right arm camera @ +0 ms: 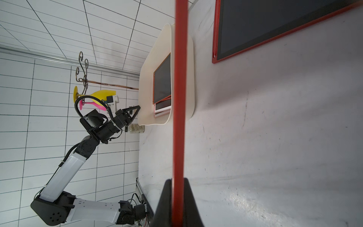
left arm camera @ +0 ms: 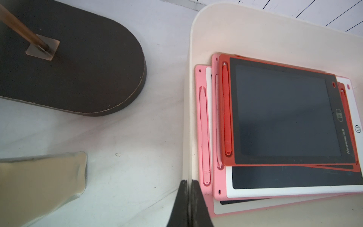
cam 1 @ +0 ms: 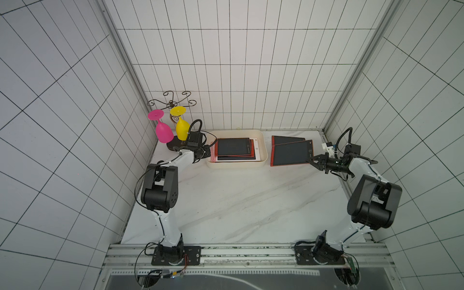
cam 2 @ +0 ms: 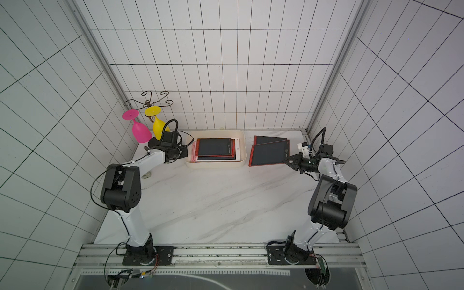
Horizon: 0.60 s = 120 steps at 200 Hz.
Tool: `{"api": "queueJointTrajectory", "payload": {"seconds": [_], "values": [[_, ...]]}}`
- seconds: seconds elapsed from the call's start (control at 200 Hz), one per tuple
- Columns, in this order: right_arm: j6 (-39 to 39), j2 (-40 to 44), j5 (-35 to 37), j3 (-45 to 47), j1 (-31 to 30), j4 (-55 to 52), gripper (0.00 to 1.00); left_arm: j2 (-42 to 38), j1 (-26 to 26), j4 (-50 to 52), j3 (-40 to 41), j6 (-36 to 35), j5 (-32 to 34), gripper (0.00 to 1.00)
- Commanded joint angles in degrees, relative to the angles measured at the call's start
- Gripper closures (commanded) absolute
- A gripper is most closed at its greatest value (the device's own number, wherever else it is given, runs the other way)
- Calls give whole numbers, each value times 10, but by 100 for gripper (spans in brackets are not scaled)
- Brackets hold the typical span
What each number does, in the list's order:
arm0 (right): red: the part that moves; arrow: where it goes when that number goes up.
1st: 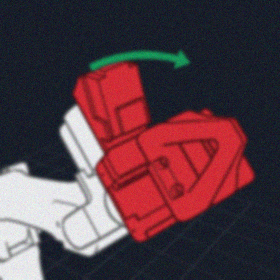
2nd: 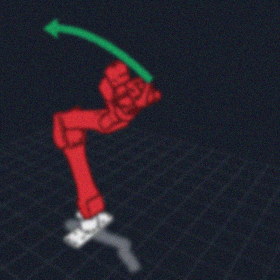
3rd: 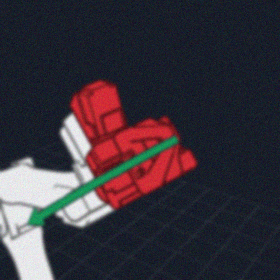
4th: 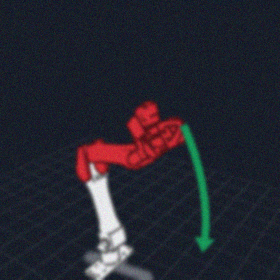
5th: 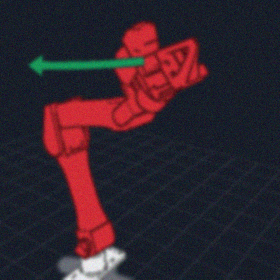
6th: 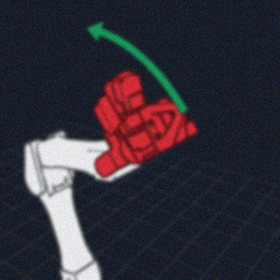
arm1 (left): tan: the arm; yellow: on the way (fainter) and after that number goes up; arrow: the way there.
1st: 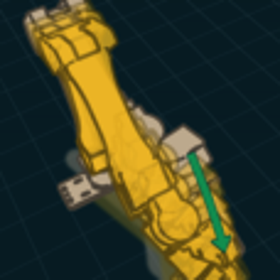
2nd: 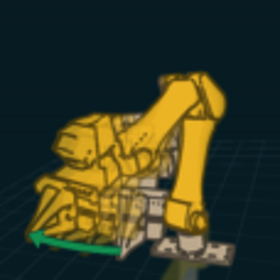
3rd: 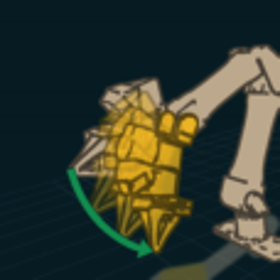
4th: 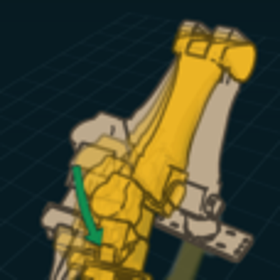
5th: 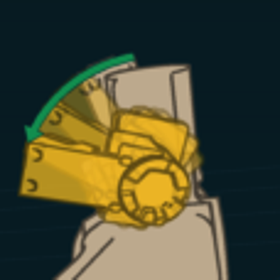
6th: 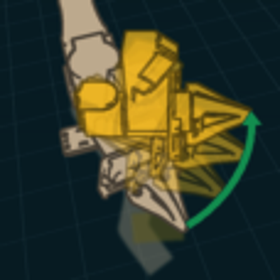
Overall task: Take out the writing tablet from the storage box
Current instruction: Place the writing tablet at the center of the board.
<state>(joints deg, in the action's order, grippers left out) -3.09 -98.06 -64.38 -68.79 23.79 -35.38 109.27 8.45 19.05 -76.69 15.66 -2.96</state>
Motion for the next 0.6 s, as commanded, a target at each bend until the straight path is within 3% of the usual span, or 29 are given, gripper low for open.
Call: {"api": "queueJointTrajectory", "payload": {"seconds": [0.0, 0.595], "values": [[47, -18, -18, 27, 11, -23, 100, 4, -3, -36, -11, 9, -5, 100], [64, -160, 10, -13, 28, -34, 100, 8, -8, -44, -13, 21, -29, 100]]}}
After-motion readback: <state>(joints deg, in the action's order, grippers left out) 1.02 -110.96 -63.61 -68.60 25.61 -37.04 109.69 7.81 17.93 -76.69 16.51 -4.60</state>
